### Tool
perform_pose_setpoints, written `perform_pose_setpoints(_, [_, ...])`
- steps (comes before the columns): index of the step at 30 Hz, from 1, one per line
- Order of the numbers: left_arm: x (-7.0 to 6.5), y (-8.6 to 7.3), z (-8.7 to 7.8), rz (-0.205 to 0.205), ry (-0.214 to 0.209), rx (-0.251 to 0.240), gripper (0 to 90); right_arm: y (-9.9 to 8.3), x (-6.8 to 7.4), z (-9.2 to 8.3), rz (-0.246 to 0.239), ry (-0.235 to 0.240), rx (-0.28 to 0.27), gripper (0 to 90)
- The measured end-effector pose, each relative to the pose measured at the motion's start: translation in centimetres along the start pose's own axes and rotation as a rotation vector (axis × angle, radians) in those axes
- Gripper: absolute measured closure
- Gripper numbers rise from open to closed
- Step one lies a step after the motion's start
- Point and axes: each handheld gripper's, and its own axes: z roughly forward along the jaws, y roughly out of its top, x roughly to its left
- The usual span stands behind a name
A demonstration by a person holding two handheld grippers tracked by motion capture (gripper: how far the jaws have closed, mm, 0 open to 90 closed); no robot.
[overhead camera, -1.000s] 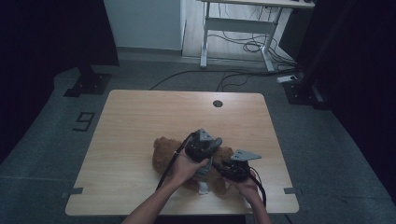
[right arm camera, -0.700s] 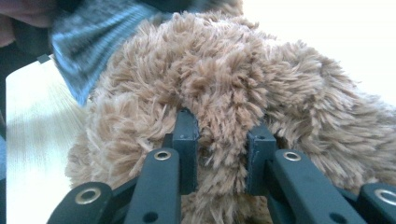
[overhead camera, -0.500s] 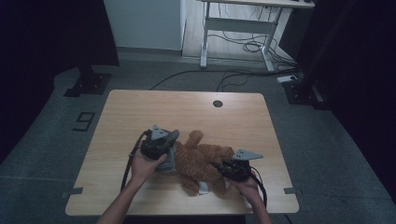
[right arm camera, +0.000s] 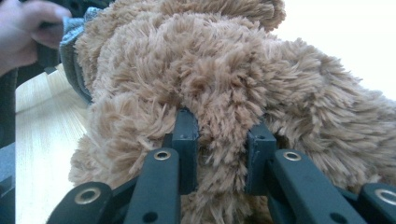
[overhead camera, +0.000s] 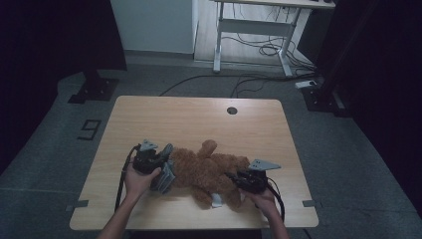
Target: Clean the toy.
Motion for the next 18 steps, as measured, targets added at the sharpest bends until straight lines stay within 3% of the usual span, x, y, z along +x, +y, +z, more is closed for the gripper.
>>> perform_pose_setpoints(1, [0.1,-0.5,0.6,0.000,-0.005,0.022,79.1,0.0,0.0,0.0,0.002,0.002,0.001,71.2])
perform_pose_setpoints(4, [0.4,-1.1,1.1,-0.031,-0.043,0.009,79.1,0.0,-0.1,0.0,0.003,0.001,0.001,71.3])
perform_pose_setpoints(9, [0.6,-1.1,1.0,-0.048,-0.077,0.003,79.3,-0.1,-0.1,0.0,0.002,0.004,-0.002,71.5])
perform_pose_setpoints(15, [0.2,-1.1,0.9,-0.060,-0.090,-0.037,80.0,0.0,0.0,0.1,-0.014,-0.002,-0.016,72.4])
perform_pose_setpoints(18, [0.2,-0.5,-0.1,-0.067,-0.101,-0.097,80.0,0.0,-0.1,0.0,-0.017,-0.008,-0.024,72.5])
